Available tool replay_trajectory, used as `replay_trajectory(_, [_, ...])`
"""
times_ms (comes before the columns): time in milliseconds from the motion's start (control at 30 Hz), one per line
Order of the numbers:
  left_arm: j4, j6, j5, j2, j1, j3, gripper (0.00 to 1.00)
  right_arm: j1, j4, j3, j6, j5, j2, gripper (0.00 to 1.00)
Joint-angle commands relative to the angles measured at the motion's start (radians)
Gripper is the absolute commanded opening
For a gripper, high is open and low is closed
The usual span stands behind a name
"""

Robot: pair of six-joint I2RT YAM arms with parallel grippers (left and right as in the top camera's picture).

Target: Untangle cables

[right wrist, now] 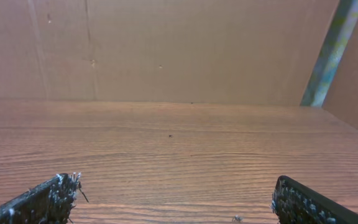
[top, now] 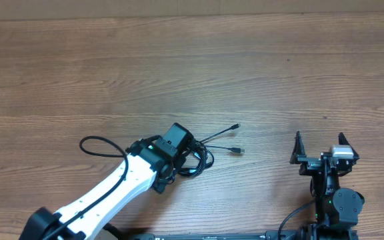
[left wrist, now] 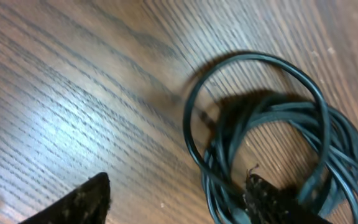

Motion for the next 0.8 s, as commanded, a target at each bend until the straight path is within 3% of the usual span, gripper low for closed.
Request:
replay_trajectory(0, [0.001,-0.074,-0.035,0.056,-0.006,0.010,0.64,-0.003,0.006,-0.011,-0.002,0.005,-0.012,1.00])
replay_trajectory(333, [0.036,-0.140,-0.025,0.128,-0.005,0.010,0.56,-0.003,0.006,-0.011,-0.002,0.005,-0.012,1.00])
replay_trajectory(467, [0.090,-0.140,-0.031,0.179,-0.005,0.010,0.62,-0.003,0.006,-0.011,-0.002,0.005,-0.012,1.00])
replay_trajectory(600, [0.110,-0.140,-0.011,0.222,-0.002,0.010,0.47,-0.003,0.006,-0.011,-0.002,0.005,-0.012,1.00])
replay_trajectory(667, [0.109,-0.140,-0.012,0.225,0.004,0.010,0.31,-0.003,0.006,-0.011,-0.002,0.005,-0.012,1.00])
replay_trajectory(733, [0.101,-0.133,-0.013,0.224,0.007,0.010,0.04,-0.003,0.006,-0.011,-0.002,0.005,-0.012,1.00])
replay_trajectory(767, [0.101,-0.121,-0.014,0.224,0.008,0.010,0.04,-0.003,0.006,-0.011,-0.001,0.005,-0.012,1.00])
